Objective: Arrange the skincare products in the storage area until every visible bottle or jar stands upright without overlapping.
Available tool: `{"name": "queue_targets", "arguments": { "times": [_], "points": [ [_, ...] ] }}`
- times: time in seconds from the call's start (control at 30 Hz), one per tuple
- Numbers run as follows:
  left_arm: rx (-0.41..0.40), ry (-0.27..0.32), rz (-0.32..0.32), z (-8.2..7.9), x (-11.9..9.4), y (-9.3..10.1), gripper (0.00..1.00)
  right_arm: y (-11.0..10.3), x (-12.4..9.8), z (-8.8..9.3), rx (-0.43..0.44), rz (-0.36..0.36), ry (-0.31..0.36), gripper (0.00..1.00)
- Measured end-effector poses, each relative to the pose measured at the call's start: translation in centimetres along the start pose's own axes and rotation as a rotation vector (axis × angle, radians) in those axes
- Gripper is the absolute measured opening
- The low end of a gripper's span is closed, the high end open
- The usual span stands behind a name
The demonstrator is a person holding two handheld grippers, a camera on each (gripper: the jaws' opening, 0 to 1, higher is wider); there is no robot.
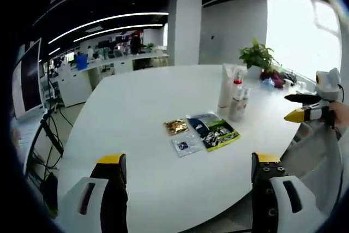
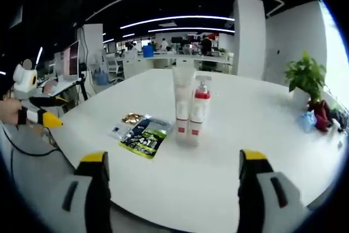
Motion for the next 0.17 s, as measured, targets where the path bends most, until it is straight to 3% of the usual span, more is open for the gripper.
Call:
{"name": "queue_targets", "arguments": {
  "times": [0.17],
  "points": [
    [-0.002,-0.003,0.003,0.12,0.07,-0.08,0.92,-0.05,0.06,0.1,0.0,-0.004,-0.005,1.0]
  ]
}}
Point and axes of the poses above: the point that each gripper's makers call its tool centre point, and the gripper's own axes: x roughly forward along the fingers, y roughly to its right, z roughly out of its underside, the point moved 2 cm from there along -x, roughly backward along the fingers, and after that the axes turned 5 degrees about -y, right-handed, at the moved point
